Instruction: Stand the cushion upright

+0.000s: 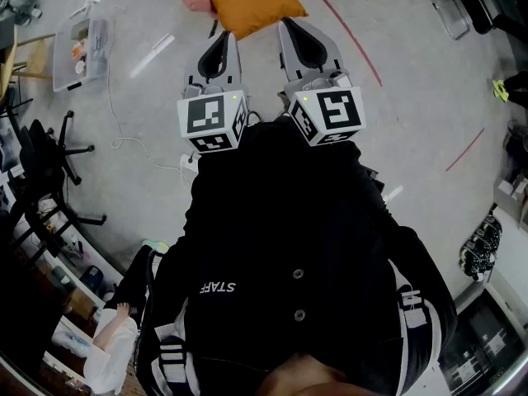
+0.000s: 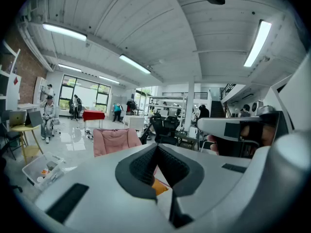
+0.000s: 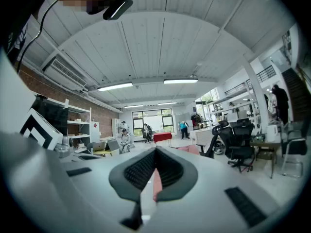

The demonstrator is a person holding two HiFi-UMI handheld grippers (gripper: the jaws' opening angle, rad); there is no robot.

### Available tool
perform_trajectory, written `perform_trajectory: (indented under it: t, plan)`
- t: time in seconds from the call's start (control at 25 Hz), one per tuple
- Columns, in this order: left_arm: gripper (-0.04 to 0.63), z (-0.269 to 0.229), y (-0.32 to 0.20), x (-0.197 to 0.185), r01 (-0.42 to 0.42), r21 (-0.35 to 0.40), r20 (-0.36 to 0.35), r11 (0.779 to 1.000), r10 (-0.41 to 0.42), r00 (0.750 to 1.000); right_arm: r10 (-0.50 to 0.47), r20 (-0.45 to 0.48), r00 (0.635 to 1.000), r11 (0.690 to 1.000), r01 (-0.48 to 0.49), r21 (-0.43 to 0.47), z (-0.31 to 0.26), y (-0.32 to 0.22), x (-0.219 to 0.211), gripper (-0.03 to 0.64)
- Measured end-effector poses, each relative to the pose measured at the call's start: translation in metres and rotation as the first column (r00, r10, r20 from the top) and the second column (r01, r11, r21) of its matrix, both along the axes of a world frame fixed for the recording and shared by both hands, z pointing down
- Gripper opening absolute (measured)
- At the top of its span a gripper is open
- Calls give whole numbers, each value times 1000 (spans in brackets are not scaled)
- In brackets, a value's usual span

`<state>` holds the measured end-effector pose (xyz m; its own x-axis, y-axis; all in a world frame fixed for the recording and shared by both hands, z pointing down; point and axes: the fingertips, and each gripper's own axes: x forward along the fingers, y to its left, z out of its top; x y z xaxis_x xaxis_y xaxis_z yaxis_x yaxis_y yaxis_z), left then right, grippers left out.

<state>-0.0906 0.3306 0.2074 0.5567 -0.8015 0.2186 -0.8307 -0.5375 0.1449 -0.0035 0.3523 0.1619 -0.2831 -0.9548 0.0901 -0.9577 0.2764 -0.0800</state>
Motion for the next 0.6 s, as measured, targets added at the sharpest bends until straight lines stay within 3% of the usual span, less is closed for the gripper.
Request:
perform_trajectory:
  t: [0.6]
  plan:
    - [1,12,1,-5,-14,-34,2,999,14,1000,41,30,999,999,-41,13,5,1,0,9]
